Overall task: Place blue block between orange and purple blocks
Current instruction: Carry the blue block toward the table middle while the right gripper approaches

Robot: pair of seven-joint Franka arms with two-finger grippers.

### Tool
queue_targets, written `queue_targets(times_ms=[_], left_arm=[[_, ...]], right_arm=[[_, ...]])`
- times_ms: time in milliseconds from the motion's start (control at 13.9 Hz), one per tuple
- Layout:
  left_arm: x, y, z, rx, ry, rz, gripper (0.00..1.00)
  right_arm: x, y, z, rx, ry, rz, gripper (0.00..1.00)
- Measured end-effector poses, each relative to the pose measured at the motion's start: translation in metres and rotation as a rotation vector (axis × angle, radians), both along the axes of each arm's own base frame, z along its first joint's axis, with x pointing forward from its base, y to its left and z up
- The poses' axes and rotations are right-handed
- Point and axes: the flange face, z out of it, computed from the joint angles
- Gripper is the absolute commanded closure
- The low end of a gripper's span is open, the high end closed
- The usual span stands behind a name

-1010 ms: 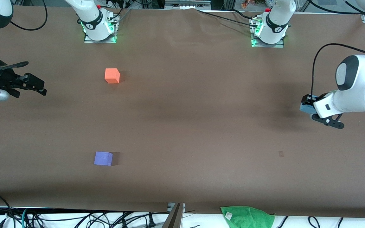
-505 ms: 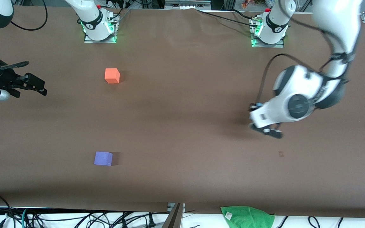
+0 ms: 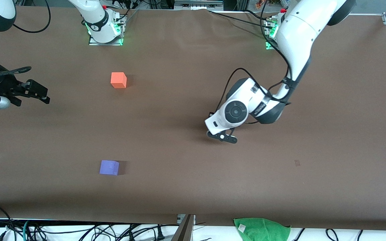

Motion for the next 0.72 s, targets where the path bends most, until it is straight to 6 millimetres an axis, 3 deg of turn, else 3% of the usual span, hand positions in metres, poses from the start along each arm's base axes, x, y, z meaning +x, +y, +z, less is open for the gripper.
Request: queue_targets(times_ms=[289, 361, 433, 722], left_arm=[[0.000, -0.011, -0.053, -0.040, -0.025, 0.070, 0.90], [0.000, -0.012, -0.054, -0.037, -0.026, 0.079, 0.75], [0.000, -0.014, -0.053, -0.033, -0.029, 0.087, 0.01], [-0.001, -0.018, -0.055, -0.020, -0.037, 0.129, 0.00]], right_arm=[[0.005, 0.003, -0.008, 0.013, 0.004, 0.001, 0.00], [0.006, 0.004, -0.011, 0.019, 0.009, 0.002, 0.00], [0.007, 0.006, -0.015, 0.022, 0.016, 0.004, 0.00], [0.018, 0.016, -0.046, 0.030, 0.067, 0.020, 0.00]])
